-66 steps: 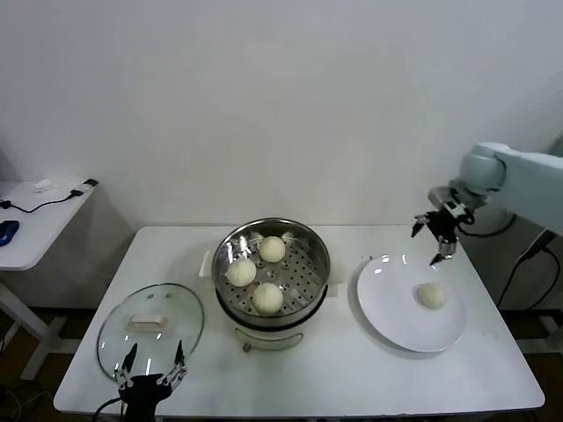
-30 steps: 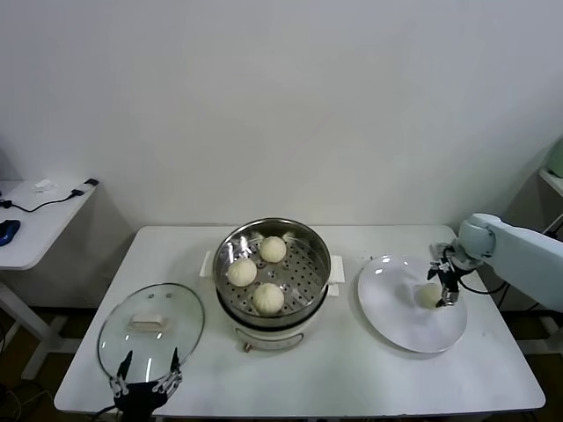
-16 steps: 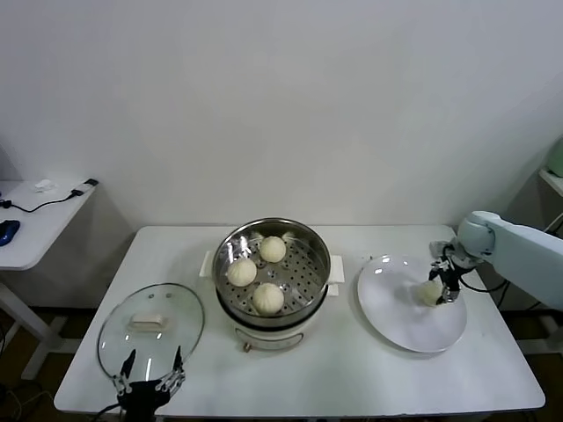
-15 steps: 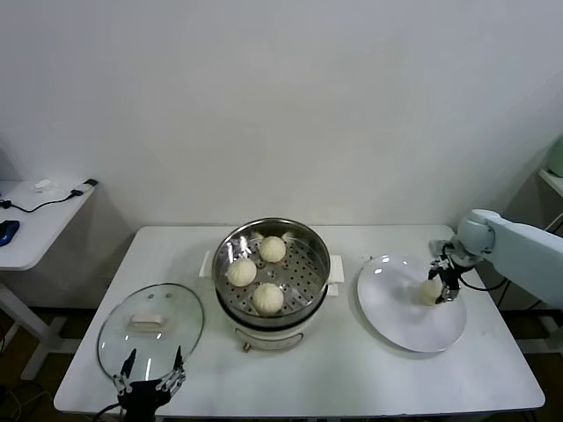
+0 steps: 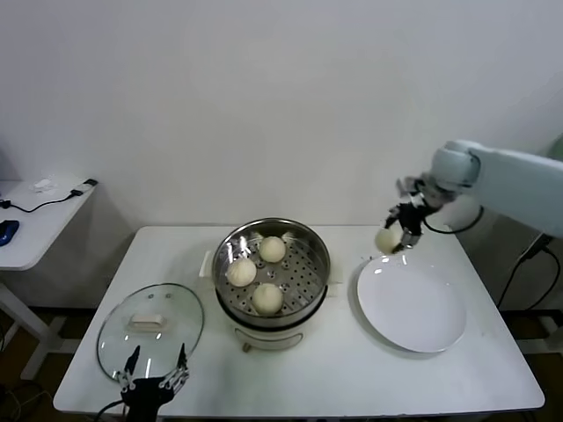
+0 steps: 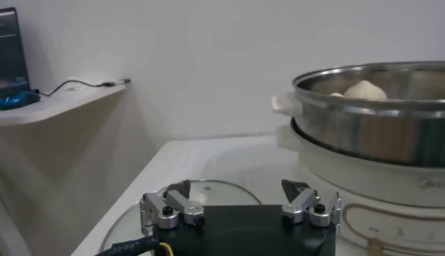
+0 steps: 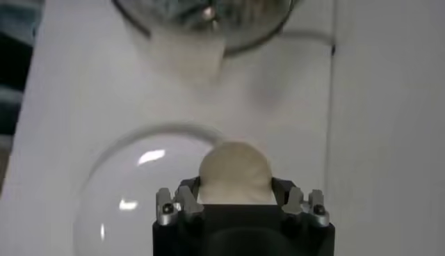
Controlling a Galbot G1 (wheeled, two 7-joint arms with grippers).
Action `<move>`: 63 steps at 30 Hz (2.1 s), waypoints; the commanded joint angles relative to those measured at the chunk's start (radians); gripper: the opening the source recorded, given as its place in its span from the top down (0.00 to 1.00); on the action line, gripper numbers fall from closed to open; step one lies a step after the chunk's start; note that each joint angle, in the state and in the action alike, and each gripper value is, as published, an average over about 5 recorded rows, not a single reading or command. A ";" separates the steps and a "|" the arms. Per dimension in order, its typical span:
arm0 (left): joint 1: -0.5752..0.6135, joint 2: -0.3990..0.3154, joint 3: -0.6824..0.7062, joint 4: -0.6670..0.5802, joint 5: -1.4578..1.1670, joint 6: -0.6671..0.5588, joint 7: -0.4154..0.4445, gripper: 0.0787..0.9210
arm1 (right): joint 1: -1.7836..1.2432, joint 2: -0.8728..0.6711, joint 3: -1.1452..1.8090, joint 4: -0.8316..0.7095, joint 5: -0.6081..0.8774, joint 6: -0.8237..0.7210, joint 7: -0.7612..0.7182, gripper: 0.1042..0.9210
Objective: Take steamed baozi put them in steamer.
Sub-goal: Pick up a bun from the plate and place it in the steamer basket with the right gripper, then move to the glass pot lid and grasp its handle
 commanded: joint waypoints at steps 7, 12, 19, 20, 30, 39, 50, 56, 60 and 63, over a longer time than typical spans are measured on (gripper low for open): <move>0.004 0.007 0.007 -0.025 0.000 0.002 -0.002 0.12 | 0.137 0.214 -0.090 0.345 0.484 -0.252 0.281 0.29; 0.005 0.011 0.004 -0.027 -0.002 0.001 -0.003 0.12 | 0.008 0.255 -0.073 0.292 0.420 -0.302 0.359 0.29; 0.003 0.017 -0.001 -0.020 -0.008 0.001 -0.003 0.12 | -0.081 0.290 -0.064 0.176 0.344 -0.315 0.383 0.29; 0.002 0.017 -0.001 -0.019 -0.009 0.001 -0.003 0.12 | -0.089 0.291 -0.060 0.161 0.339 -0.315 0.384 0.29; -0.014 0.018 -0.004 -0.005 -0.013 0.009 -0.002 0.12 | -0.153 0.306 -0.018 0.073 0.311 -0.306 0.383 0.29; -0.020 0.018 -0.006 -0.004 -0.020 0.020 0.002 0.12 | -0.135 0.309 -0.031 0.075 0.295 -0.288 0.343 0.23; -0.016 0.017 -0.007 -0.016 -0.020 0.033 0.005 0.12 | -0.012 0.227 -0.001 0.082 0.375 -0.125 0.181 0.12; -0.017 0.021 -0.015 -0.030 -0.032 0.026 0.010 0.12 | -0.049 0.117 0.229 0.029 0.527 -0.094 0.365 0.12; -0.032 0.031 -0.028 -0.038 -0.041 0.017 0.013 0.12 | -0.222 0.052 0.527 -0.006 0.515 -0.071 0.675 0.12; -0.050 0.042 -0.039 -0.039 -0.046 0.024 -0.002 0.12 | -0.347 -0.019 0.692 0.033 0.423 -0.069 0.839 0.12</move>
